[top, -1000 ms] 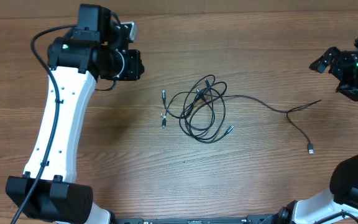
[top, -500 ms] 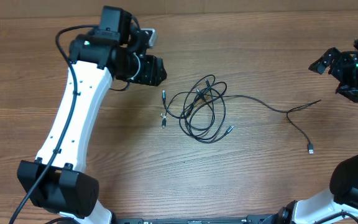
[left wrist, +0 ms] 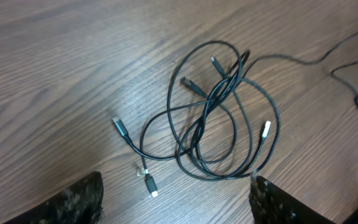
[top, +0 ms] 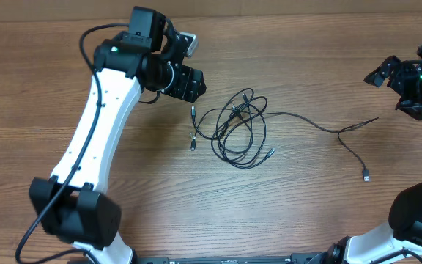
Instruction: Untangle cables
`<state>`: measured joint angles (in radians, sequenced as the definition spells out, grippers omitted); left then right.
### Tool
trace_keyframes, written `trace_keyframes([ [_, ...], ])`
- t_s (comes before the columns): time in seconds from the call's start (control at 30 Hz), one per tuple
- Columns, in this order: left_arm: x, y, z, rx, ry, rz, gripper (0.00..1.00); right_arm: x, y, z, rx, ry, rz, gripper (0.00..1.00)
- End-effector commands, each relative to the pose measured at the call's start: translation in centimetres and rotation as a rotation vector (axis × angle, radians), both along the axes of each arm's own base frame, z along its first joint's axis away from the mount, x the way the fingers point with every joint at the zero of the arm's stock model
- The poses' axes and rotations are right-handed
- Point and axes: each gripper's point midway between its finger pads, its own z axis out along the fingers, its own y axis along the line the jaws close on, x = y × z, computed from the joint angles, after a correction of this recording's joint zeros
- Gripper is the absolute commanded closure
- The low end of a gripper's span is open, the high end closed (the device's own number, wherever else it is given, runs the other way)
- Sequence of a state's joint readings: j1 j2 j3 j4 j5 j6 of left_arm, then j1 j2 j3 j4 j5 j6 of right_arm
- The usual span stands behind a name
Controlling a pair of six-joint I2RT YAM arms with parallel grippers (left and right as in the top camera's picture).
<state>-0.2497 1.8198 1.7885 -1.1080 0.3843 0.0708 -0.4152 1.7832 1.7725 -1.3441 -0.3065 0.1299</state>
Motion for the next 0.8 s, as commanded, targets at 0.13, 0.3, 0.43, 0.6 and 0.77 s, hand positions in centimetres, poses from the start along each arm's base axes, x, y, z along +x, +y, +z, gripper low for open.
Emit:
trace_keyframes([
  [0.13,0.7,-6.7,-4.6,-0.146,0.023,-0.266,0.26,0.4,-0.1,0.4,-0.017,-0.024,0.005,0.00],
  [0.3,2.4,-11.5,-7.0,-0.199,-0.045,-0.340,0.38,0.5,-0.2,0.4,-0.020,-0.030,0.006,0.00],
  [0.43,3.6,-15.1,-9.5,-0.201,-0.047,-0.274,0.41,0.5,-0.2,0.4,-0.020,-0.030,0.005,0.00],
  [0.6,4.0,-16.9,-14.0,-0.095,-0.040,-0.198,0.48,0.5,-0.2,0.4,-0.019,-0.029,0.005,0.00],
  [0.77,4.3,-16.3,-16.8,-0.018,0.000,-0.107,0.70,0.5,-0.2,0.4,-0.019,-0.030,0.006,0.00],
])
